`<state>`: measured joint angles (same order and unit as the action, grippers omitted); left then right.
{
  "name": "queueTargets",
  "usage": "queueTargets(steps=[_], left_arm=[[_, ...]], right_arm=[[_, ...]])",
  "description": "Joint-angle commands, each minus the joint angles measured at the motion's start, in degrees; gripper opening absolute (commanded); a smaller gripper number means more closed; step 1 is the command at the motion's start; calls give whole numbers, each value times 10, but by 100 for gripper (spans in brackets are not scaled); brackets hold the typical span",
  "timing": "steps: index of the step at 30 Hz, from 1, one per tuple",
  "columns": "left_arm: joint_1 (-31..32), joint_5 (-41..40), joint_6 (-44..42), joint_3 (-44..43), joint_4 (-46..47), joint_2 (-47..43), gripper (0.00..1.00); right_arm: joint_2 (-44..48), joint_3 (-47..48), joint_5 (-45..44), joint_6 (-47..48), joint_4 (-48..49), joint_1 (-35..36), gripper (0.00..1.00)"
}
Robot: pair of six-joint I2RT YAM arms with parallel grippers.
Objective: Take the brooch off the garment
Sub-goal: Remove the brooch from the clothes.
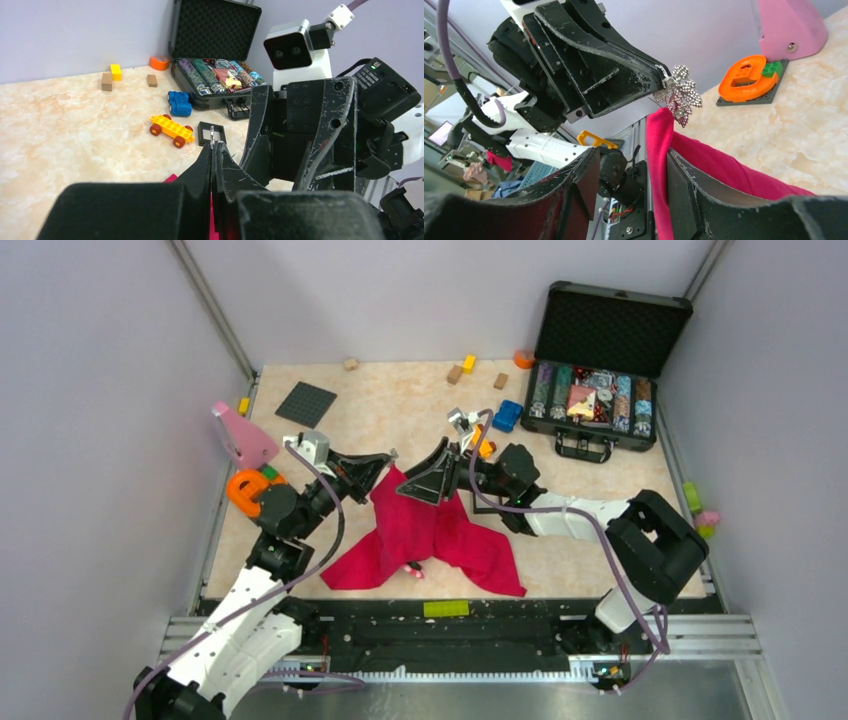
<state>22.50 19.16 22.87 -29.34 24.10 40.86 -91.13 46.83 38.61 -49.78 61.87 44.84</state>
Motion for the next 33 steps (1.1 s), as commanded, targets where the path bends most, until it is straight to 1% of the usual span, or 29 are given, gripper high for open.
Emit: queueTargets(steps=[1,4,6,7,10,13,15,17,21,26,30,33], left_arm=[[-5,-41,-13,-15,10,-17,0],[-5,-33,-6,-23,9,-17,0],[-4,-30,-2,-24,12,-18,0],[-5,-28,-1,-25,12,-19,0],[-5,-27,-7,-22,12,-20,0],[-5,-23,-3,-12,24,-16,0],[-4,-17,1,-5,35,-13,0],[-4,-13,0,3,44,-9,0],[-4,-17,-12,30,54,-6,0],[-5,-32,-12,77,82,2,0],[-5,-49,-23,99,85,9,0],[-5,-51,-26,113,82,5,0]], right_arm=[[26,-23,4,36,30,2,52],[22,-32,-9,58,18,3,53],[14,-28,-8,65,9,3,52],[9,-27,-6,65,10,3,48],[-1,-23,2,53,33,3,30],[-7,-5,10,42,38,4,20],[-11,9,14,36,38,3,11],[-12,24,22,32,39,4,0],[11,55,21,38,18,3,0],[43,102,20,65,-43,2,0],[47,139,16,90,-88,-4,0],[46,149,8,95,-97,-16,0]])
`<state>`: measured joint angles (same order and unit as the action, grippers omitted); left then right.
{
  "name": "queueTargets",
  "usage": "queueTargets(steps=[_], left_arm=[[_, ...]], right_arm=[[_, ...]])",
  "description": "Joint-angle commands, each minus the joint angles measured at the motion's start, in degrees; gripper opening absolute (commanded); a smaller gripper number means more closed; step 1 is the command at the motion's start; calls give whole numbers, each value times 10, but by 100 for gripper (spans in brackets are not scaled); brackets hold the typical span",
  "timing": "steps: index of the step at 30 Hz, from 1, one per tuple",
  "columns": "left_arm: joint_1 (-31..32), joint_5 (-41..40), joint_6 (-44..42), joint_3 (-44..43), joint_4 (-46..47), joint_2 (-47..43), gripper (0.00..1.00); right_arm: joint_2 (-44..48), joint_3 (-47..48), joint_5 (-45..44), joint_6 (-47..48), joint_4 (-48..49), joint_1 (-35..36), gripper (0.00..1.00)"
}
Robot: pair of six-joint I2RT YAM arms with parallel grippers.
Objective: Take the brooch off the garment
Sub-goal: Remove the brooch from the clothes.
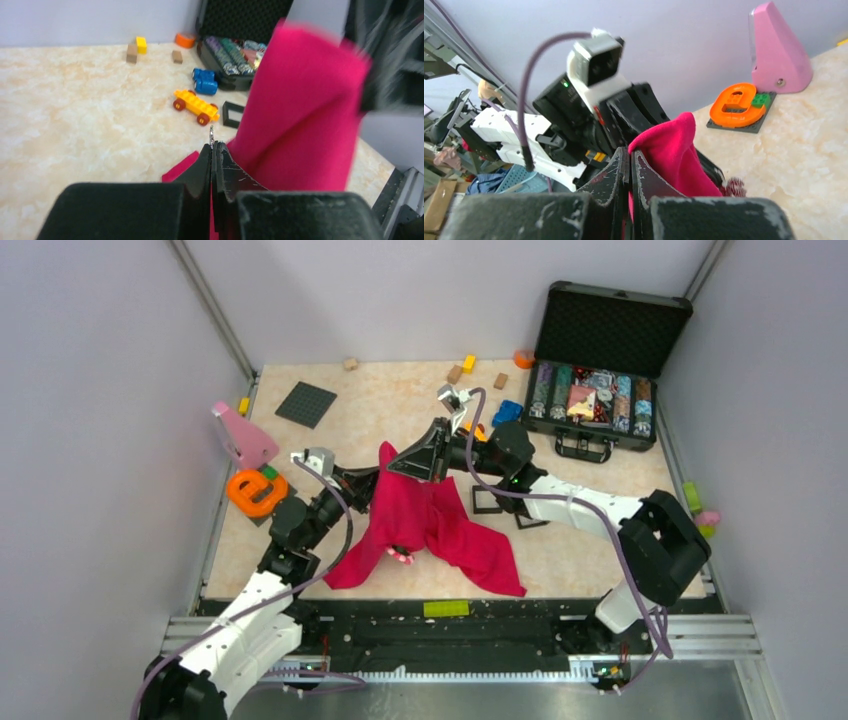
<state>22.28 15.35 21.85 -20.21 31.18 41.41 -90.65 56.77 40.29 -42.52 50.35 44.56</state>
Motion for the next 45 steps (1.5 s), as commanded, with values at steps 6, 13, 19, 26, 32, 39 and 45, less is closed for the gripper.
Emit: queueTargets(steps=[6,13,19,26,32,39,45], left_arm=[[-2,-137,-19,9,-70,-31,0],[-3,-402,32,-89,-245,-48,0],[-4,-443,53,-137,-302,-62,0],[-4,-398,51,-194,-366,-70,0],[-5,-322,43,-221,-375,-65,0],[-6,-178,54,-268,-386,-37,0],[-7,52,115,-271,-307,-5,0]], right_arm=[[51,37,-15,31,-5,-25,0],[76,-32,-46,60,-40,-26,0],[52,-27,-68,85,-56,-24,0],[-60,163,-91,129,-143,-15,0],[-105,300,-145,202,-265,-16,62],[-12,144,-82,234,-228,-38,63],[80,10,-17,282,-194,-47,63]])
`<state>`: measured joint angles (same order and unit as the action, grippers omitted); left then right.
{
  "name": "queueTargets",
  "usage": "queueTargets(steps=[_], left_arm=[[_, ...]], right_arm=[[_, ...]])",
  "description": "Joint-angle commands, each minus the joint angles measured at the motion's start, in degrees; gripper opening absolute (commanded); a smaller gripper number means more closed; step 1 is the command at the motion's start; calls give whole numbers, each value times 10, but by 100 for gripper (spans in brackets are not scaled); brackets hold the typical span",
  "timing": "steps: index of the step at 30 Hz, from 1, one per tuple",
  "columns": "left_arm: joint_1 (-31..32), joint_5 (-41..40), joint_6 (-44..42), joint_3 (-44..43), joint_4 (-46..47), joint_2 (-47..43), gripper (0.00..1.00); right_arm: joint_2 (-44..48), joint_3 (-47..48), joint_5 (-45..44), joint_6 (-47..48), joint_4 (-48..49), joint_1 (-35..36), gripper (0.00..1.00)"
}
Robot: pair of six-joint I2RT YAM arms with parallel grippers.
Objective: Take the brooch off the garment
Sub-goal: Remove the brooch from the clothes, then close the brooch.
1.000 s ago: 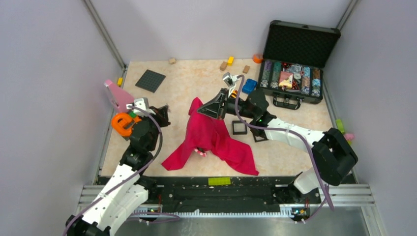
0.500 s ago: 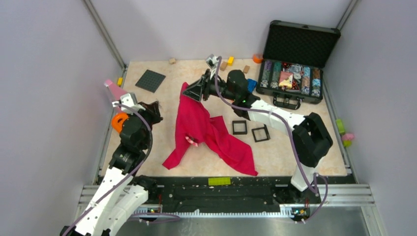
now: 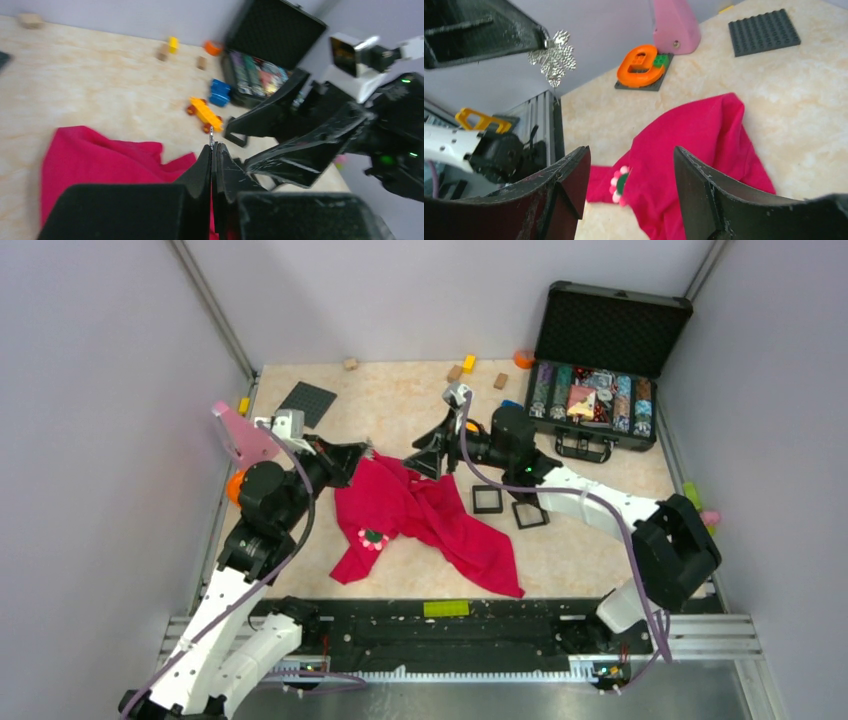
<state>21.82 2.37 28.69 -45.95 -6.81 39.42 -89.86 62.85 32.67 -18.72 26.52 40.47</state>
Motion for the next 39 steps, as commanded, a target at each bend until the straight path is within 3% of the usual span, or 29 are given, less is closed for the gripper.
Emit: queueTargets(steps=[1,6,13,39], left_arm=[[-2,206,63,-11,94,20,0],[-3,311,160,3,199,48,0],[-3,362,211,8,254,62,0],[-3,378,231,31,317,81,0]], right_arm=[[81,-66,69,41,56,-6,63],[109,-91,108,32,72,-6,61],[136,-109,122,29,100,-6,60],[123,-112,160,-136,279,10,57]])
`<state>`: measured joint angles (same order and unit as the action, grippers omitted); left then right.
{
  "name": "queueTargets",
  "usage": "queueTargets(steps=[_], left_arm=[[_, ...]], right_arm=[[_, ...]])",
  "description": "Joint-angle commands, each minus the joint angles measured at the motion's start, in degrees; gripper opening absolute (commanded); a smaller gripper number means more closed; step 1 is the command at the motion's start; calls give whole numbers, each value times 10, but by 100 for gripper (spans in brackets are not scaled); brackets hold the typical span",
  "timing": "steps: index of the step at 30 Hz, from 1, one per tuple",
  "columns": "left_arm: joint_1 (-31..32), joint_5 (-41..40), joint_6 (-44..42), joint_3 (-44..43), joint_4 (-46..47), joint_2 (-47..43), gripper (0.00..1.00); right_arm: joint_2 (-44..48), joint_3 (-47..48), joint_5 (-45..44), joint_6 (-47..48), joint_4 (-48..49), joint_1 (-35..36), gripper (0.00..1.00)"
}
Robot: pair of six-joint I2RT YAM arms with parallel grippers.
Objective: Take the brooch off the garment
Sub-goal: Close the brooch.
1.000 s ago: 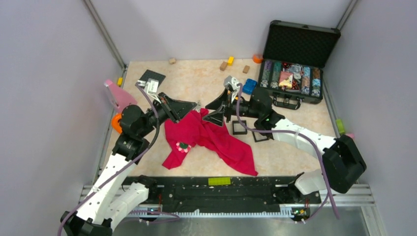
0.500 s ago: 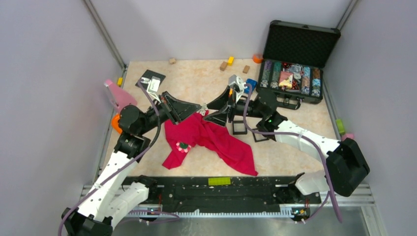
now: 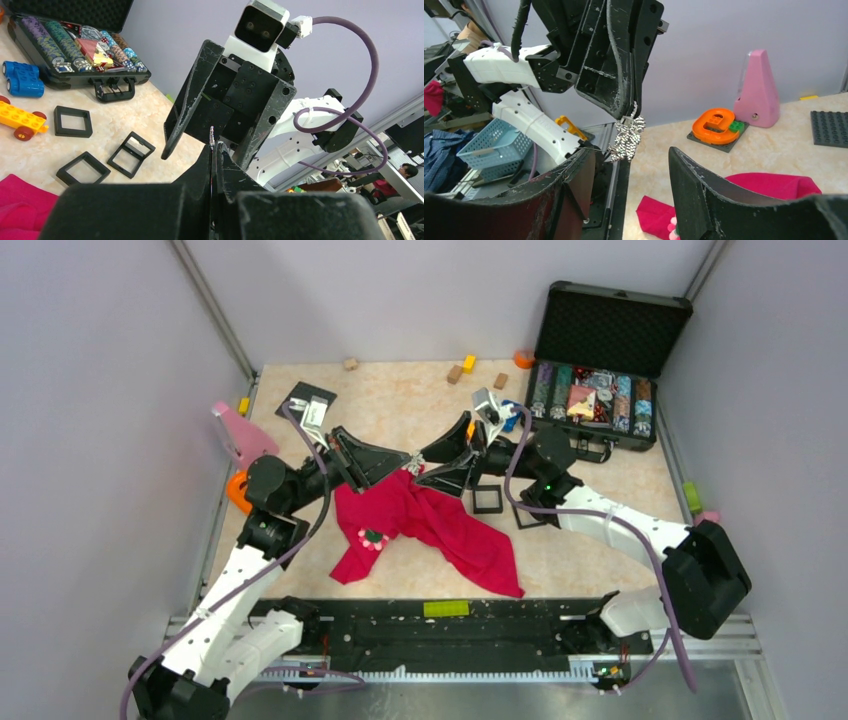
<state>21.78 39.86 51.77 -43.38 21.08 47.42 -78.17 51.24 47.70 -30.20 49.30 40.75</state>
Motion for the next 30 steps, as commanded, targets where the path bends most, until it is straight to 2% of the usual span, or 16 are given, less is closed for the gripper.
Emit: queueTargets(steps=[1,16,30], left_arm=[[-2,4,1,6,38,1,0],[-2,26,7,21,56,-2,0],[-3,39,14,20,74,-6,0]], right_arm=[[6,5,9,-24,53,7,57],[-5,16,-21,-55,66,7,46],[-7,14,-7,-67,58,9,37]])
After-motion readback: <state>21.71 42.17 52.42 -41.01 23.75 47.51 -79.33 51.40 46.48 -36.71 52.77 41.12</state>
